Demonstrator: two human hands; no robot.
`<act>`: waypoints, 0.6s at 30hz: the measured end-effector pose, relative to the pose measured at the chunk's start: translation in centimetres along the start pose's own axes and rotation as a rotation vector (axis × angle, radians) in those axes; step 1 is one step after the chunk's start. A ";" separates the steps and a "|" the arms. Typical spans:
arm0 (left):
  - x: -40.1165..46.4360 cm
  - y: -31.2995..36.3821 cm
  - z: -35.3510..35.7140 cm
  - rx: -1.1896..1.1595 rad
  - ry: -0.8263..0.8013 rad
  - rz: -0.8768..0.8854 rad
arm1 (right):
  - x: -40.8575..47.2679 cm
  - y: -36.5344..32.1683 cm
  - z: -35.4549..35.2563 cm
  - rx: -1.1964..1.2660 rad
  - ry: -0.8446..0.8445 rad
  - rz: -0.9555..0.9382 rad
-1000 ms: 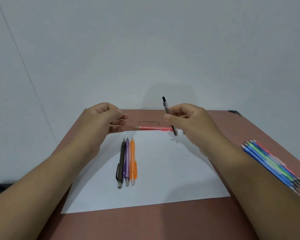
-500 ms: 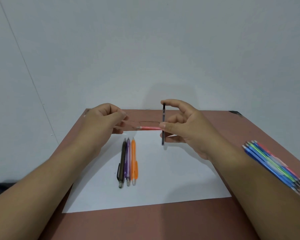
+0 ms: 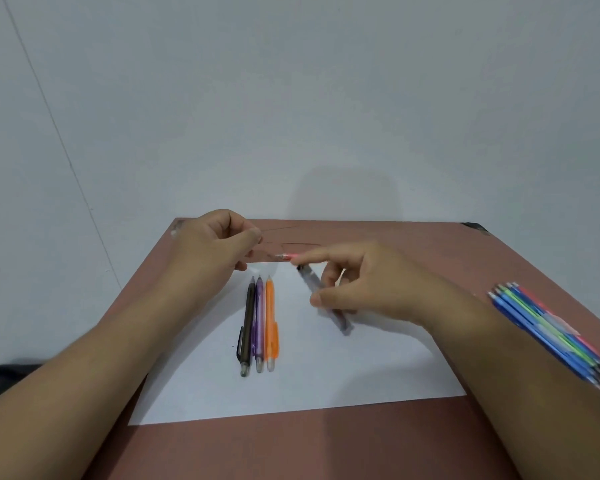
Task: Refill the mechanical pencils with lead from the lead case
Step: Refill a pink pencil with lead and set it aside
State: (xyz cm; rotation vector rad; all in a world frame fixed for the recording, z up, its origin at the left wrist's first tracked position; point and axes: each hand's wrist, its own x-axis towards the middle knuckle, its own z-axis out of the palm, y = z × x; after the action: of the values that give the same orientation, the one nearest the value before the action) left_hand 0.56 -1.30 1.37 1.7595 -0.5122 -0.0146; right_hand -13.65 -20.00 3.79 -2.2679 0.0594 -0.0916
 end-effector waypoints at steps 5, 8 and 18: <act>-1.0 0.8 0.1 0.175 -0.045 0.083 | -0.2 -0.2 0.3 -0.272 -0.150 0.040; -1.6 1.3 0.3 0.248 -0.063 0.166 | 0.1 0.4 0.3 -0.338 -0.008 0.009; -1.7 0.5 1.1 0.268 -0.146 0.324 | 1.5 2.3 0.3 -0.411 0.536 -0.277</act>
State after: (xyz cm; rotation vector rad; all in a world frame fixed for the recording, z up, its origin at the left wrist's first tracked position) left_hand -1.47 -1.80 1.08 1.9235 -0.9370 0.1615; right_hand -12.20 -21.39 1.87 -2.5824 0.0490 -0.9046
